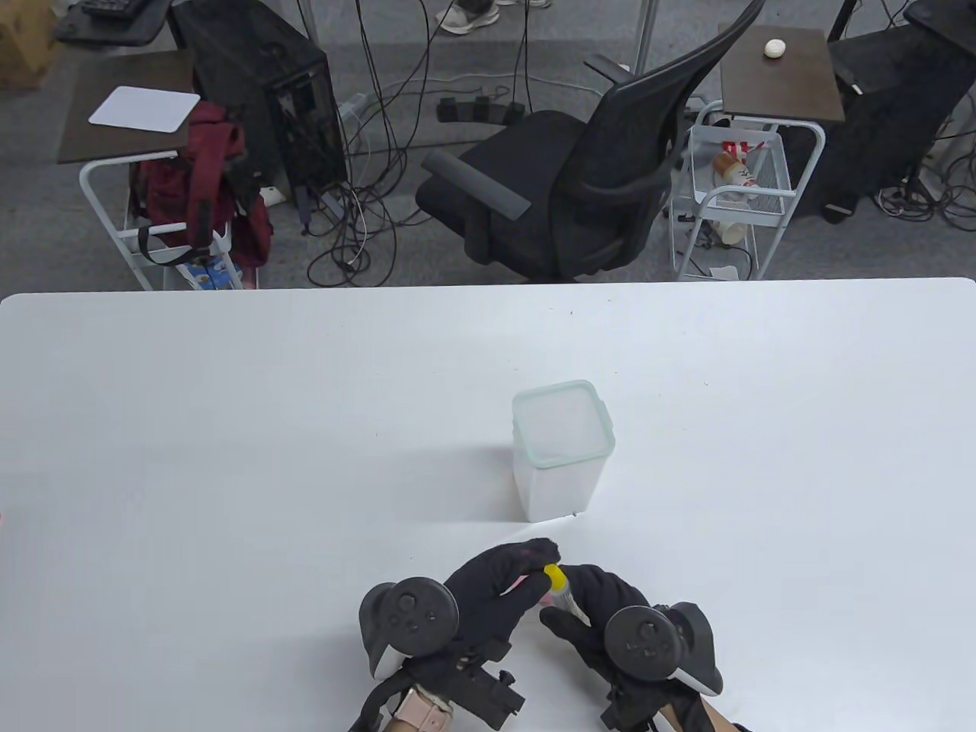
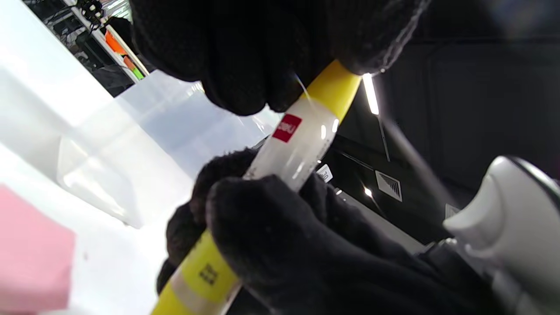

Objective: Squeeze liquid glue on card and attach to container

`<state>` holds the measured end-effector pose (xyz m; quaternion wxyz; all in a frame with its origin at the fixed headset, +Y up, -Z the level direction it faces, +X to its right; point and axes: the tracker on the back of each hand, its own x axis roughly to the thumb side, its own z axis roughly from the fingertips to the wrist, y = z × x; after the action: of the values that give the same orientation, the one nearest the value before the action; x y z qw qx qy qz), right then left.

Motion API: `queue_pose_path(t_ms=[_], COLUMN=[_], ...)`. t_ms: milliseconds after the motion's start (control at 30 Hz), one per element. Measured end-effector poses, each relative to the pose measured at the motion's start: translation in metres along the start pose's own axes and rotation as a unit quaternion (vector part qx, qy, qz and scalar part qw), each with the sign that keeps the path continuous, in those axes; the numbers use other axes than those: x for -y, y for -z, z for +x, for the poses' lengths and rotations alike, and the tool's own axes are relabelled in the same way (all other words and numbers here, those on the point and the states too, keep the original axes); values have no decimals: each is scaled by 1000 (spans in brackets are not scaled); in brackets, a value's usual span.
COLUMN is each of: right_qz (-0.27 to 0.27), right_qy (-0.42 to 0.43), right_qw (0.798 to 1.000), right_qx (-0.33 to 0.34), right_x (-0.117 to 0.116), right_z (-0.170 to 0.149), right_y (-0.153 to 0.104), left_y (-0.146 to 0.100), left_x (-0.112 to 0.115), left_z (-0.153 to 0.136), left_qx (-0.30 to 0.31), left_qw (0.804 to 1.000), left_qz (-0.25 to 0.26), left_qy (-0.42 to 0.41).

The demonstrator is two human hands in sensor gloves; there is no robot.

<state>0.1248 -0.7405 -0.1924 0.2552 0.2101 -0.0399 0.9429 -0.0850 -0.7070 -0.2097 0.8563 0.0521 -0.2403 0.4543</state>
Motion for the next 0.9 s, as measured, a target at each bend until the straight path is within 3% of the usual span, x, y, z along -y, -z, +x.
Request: queue_pose_path(t_ms=[433, 667, 900], right_qz=[5, 10, 4], right_qy=[-11, -25, -28], right_qw=[1000, 999, 999], right_qx=[9, 24, 14], right_x=[-4, -5, -5], right_z=[3, 7, 7], right_y=[0, 0, 0], left_y=[0, -3, -1], left_x=[3, -7, -2], left_z=[2, 6, 3], left_qx=[5, 17, 15], left_qw=[999, 994, 1000], left_qz=[-30, 28, -23], left_qy=[-14, 103, 5])
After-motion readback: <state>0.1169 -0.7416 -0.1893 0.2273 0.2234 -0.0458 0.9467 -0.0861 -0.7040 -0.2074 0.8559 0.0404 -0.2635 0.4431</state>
